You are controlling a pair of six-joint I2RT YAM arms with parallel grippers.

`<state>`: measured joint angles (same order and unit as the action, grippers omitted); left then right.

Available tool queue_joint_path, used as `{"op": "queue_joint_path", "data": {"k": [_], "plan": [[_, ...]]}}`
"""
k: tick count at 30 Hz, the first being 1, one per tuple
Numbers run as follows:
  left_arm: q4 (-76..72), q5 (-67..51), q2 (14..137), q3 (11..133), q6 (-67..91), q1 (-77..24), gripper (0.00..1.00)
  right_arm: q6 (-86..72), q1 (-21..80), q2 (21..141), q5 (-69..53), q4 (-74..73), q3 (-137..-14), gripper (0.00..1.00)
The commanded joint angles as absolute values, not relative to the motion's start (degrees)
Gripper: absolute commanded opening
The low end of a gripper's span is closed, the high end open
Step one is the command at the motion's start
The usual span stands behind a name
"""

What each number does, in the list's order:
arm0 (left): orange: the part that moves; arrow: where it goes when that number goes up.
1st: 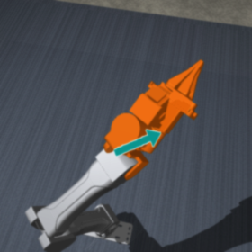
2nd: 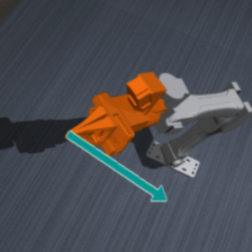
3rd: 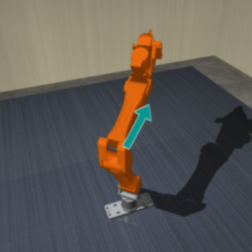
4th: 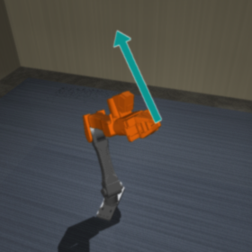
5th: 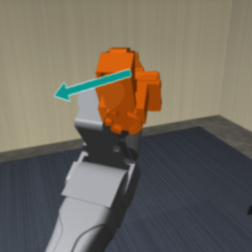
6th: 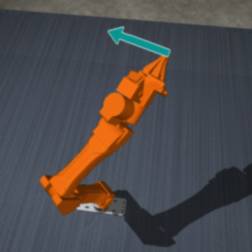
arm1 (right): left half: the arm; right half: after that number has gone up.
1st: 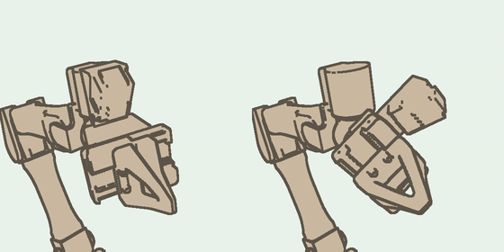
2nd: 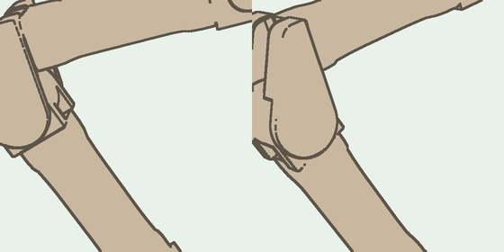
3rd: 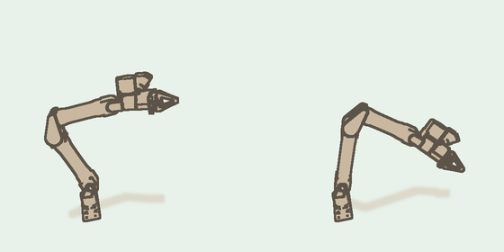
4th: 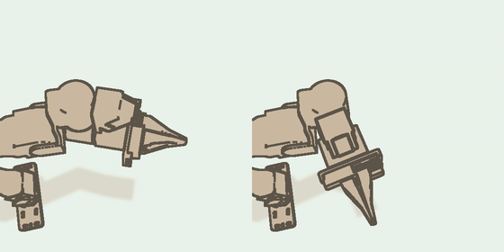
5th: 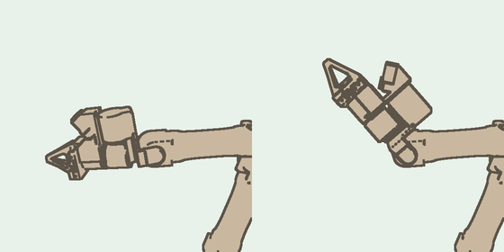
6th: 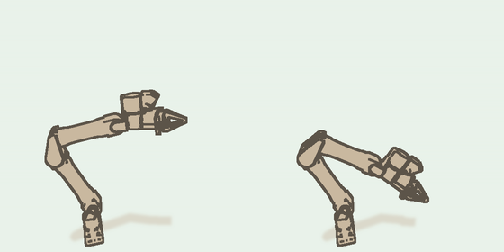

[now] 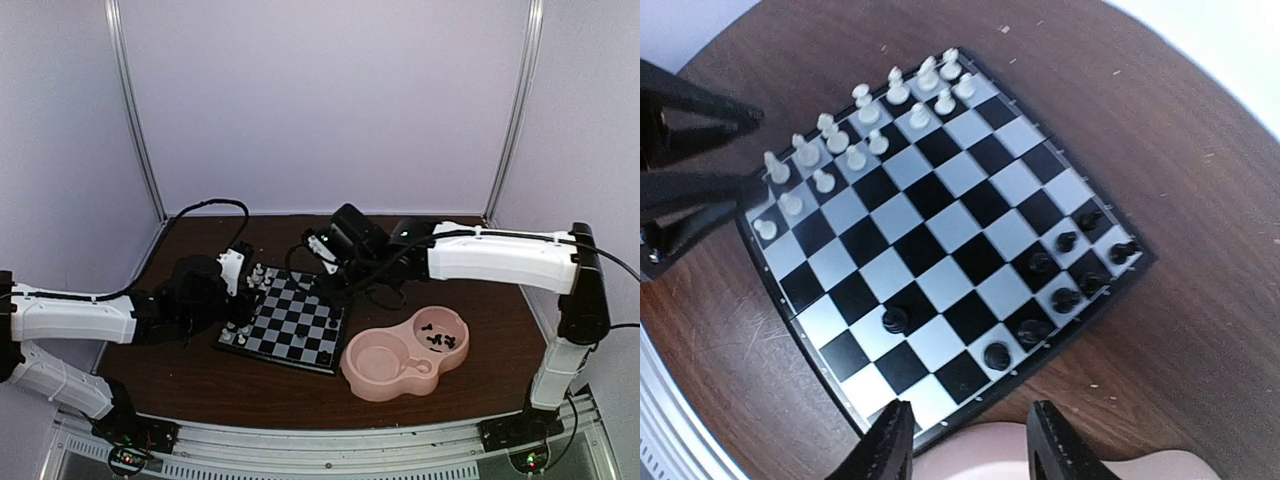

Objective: Set up the chess pieces on the board
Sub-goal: Place the bishop on the chessboard, then move the bishop to f8.

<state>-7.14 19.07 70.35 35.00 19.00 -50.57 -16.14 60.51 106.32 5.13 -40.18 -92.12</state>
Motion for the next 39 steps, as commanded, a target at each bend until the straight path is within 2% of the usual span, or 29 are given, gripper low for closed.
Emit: {"op": "queue_joint_path", "data": {"k": [1,5,10,14,20,26,33,39], "plan": [[-7.2,11.5,74.8,38.8,17.9,-50.9,0.46,-12.7,60.2,96.9,19.0,-25.9,-78.4,0.42],[-2.3,11.9,79.8,43.7,16.7,-52.5,0.49,-12.5,59.5,92.9,30.1,-15.7,-67.2,0.40],[1.4,12.6,83.5,47.4,15.3,-54.9,0.50,-13.2,58.9,90.9,30.4,-10.6,-62.3,0.40],[8.7,14.1,86.7,52.4,17.2,-55.7,0.42,-15.6,58.2,90.6,35.4,-13.2,-61.4,0.40],[18.5,14.3,92.6,59.8,20.3,-55.8,0.42,-19.0,56.1,89.7,33.8,-13.9,-60.0,0.40],[21.7,12.8,97.5,63.6,21.7,-55.7,0.41,-20.8,54.1,88.6,32.4,-14.2,-59.1,0.40],[23.6,10.5,102.8,67.0,22.1,-55.8,0.29,-20.8,53.5,86.5,32.3,-13.8,-58.0,0.40],[23.6,10.0,103.1,67.4,22.0,-55.8,0.29,-20.9,53.3,86.3,31.7,-13.8,-57.9,0.40]]}}
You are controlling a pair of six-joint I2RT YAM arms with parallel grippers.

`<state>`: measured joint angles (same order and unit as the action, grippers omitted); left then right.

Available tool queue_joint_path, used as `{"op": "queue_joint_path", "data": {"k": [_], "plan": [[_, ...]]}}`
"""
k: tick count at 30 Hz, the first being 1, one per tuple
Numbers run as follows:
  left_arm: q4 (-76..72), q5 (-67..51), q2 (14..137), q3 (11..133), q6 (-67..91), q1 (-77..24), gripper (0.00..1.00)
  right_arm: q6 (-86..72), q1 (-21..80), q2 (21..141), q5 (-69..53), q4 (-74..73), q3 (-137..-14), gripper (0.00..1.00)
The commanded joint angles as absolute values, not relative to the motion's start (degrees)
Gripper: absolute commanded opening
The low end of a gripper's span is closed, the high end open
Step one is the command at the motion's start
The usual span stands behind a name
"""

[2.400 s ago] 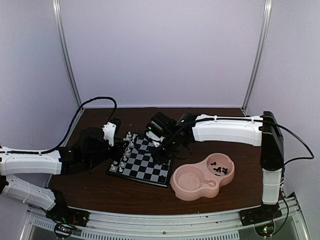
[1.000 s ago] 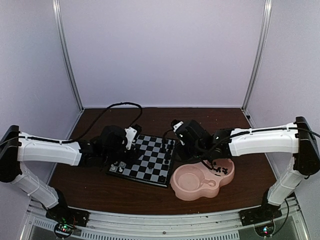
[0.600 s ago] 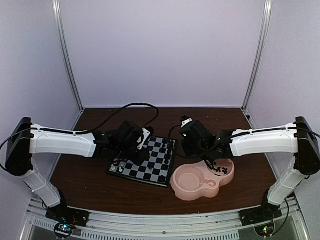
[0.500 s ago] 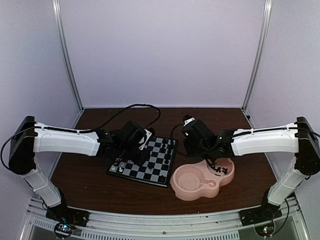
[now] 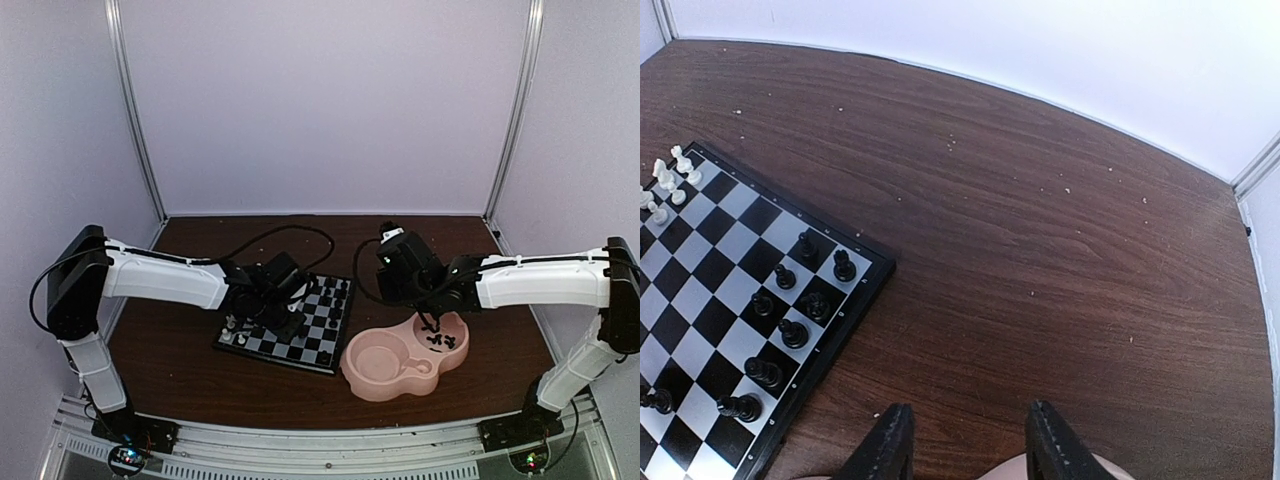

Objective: Set up the chess pieces on the board
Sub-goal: Move the bishop to f8.

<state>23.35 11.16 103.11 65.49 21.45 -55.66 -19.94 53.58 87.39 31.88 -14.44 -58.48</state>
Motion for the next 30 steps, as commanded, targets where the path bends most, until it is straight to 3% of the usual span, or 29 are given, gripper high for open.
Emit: {"op": "queue_joint_path", "data": {"k": [1,7,14,30], "plan": [[23.7,10.4,102.9,67.4,22.1,-55.7,0.29,-20.9,53.3,86.3,31.6,-13.8,-58.0,0.40],[23.0,14.2,99.2,65.4,23.1,-55.7,0.30,-20.8,53.2,86.2,31.3,-13.9,-58.0,0.40],[18.8,10.0,94.4,61.7,22.6,-55.8,0.33,-20.7,53.1,86.0,31.1,-13.8,-57.9,0.40],[21.2,5.7,100.8,66.0,21.8,-56.5,0.34,-20.7,52.9,86.6,30.5,-14.0,-58.3,0.41]]}}
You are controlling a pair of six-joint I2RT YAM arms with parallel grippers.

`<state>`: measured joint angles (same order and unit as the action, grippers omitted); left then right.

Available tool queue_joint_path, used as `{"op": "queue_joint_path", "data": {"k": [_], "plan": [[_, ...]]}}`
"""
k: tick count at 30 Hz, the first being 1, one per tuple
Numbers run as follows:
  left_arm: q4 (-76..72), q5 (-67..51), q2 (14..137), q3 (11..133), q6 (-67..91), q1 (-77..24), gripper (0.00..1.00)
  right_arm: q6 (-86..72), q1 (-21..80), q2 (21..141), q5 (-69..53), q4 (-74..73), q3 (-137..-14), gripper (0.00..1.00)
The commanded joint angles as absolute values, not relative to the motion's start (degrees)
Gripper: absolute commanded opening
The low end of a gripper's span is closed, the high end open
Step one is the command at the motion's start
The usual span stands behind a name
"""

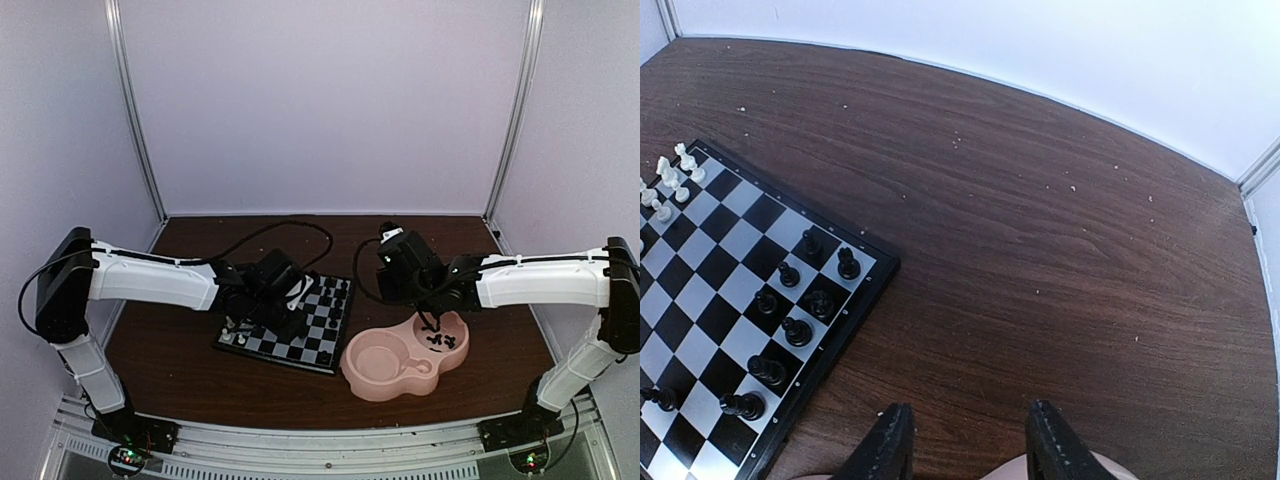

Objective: Set up the chess pieces on the board
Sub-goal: Move the bishop to f8.

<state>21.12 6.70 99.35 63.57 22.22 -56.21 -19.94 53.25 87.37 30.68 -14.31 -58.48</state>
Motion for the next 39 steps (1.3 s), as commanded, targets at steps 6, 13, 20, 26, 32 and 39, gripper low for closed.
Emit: {"op": "queue_joint_path", "data": {"k": [6,13,20,26,32,39], "plan": [[21.8,6.1,101.6,66.7,21.8,-56.5,0.30,-20.8,52.8,86.4,30.4,-14.0,-58.2,0.40],[21.9,5.7,102.2,67.2,21.8,-56.5,0.28,-20.8,52.7,86.5,30.2,-13.9,-58.3,0.41],[23.0,6.5,103.5,68.2,21.8,-56.5,0.28,-20.8,52.6,86.5,30.1,-14.1,-58.3,0.41],[23.3,6.5,104.2,68.6,21.7,-56.5,0.21,-20.9,52.5,86.2,30.1,-14.1,-58.2,0.41],[23.8,6.0,104.7,69.0,21.6,-56.5,0.19,-21.0,52.4,86.2,29.7,-14.2,-58.3,0.41],[24.1,5.9,105.1,69.4,21.5,-56.5,0.18,-21.2,52.3,86.1,29.7,-14.2,-58.2,0.41]]}}
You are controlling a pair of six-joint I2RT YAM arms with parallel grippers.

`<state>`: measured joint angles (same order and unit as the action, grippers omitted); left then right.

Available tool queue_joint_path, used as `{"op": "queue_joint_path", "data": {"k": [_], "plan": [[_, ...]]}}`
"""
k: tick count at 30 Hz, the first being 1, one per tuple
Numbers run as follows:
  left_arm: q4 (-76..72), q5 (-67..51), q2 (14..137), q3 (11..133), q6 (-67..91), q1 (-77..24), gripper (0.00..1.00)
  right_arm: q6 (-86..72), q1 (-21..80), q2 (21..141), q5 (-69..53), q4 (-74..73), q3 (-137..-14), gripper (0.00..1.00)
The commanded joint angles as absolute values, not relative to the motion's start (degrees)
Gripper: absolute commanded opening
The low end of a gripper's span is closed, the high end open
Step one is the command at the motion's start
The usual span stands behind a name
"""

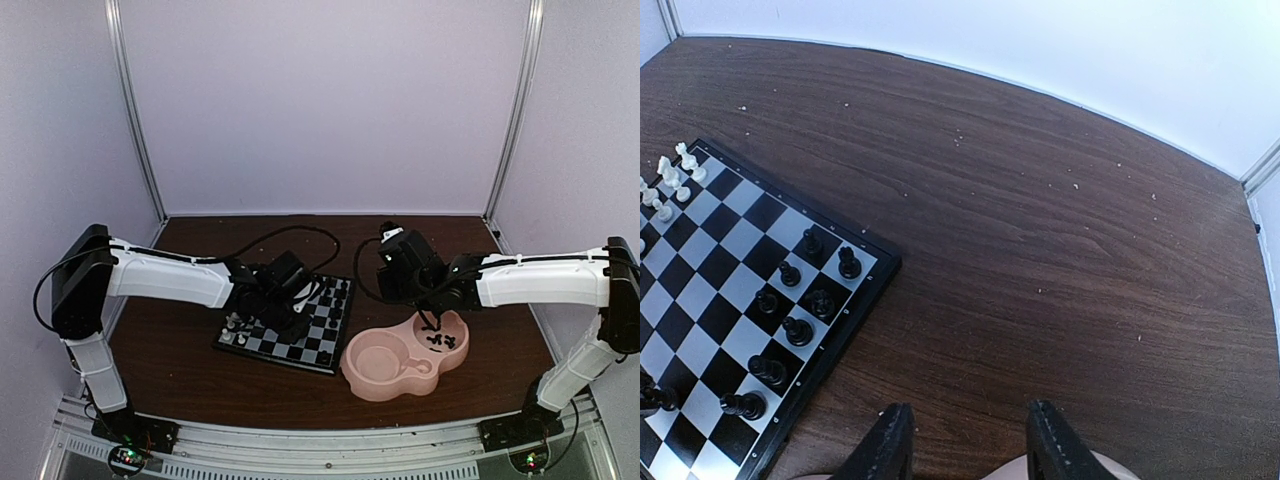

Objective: Set up the chess pieces on the board
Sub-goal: Move the bishop to f8.

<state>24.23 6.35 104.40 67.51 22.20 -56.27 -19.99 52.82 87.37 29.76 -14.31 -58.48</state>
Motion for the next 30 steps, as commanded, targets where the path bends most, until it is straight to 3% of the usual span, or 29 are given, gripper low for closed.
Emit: {"op": "queue_joint_path", "data": {"k": [1,10,30], "plan": [[24.0,5.9,105.0,69.3,21.5,-56.5,0.16,-21.2,52.3,86.1,29.6,-14.1,-58.2,0.41],[20.7,3.3,103.4,67.5,21.0,-56.7,0.09,-21.2,52.3,86.0,29.5,-14.1,-58.1,0.41],[13.4,-3.3,107.0,69.1,18.2,-57.9,0.10,-21.1,52.3,85.6,29.5,-14.1,-58.0,0.41]]}}
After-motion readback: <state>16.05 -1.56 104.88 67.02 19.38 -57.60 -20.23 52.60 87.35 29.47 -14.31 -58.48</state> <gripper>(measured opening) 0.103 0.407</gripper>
